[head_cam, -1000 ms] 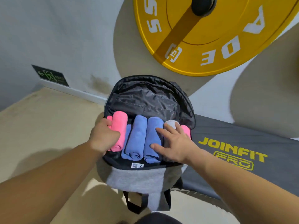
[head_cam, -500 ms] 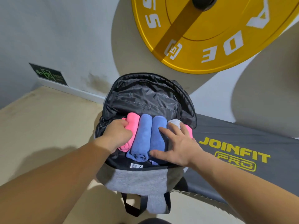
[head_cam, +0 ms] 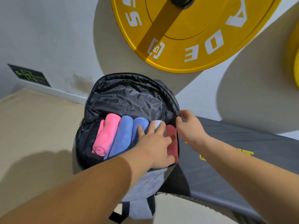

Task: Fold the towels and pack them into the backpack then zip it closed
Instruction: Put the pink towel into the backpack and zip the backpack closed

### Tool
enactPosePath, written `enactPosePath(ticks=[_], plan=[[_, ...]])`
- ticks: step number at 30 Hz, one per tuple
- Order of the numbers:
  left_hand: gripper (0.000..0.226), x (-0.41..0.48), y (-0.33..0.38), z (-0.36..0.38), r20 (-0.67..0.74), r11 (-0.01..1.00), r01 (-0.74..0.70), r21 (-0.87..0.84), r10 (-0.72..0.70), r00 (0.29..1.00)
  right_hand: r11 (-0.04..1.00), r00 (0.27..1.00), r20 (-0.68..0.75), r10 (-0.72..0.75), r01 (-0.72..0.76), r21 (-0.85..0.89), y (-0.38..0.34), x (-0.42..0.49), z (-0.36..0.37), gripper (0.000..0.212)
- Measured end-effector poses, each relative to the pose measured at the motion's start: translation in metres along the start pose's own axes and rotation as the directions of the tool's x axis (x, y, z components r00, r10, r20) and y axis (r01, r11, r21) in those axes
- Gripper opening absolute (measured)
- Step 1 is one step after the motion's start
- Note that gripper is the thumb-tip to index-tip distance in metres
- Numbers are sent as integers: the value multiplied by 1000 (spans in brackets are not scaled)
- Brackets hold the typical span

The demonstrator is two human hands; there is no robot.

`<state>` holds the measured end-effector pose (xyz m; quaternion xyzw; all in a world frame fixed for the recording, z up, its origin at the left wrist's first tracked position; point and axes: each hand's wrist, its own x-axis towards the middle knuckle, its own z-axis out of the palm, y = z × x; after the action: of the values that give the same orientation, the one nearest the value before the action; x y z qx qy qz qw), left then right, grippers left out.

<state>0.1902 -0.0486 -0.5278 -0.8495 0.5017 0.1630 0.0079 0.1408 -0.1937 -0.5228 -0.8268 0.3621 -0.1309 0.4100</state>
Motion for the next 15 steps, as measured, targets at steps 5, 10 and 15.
enactPosePath(ticks=[5, 10, 15], plan=[[69, 6, 3, 16, 4, 998, 46, 43, -46, 999, 989, 989, 62, 131, -126, -73, -1, 33, 5, 39], [58, 2, -1, 21, -9, 998, 45, 53, -45, 999, 991, 989, 60, 132, -134, 20, 10, 51, 15, 17], [58, 1, 1, 17, 28, 994, 75, 75, -77, 997, 973, 991, -111, -78, 52, -224, 8, 50, -1, 28]])
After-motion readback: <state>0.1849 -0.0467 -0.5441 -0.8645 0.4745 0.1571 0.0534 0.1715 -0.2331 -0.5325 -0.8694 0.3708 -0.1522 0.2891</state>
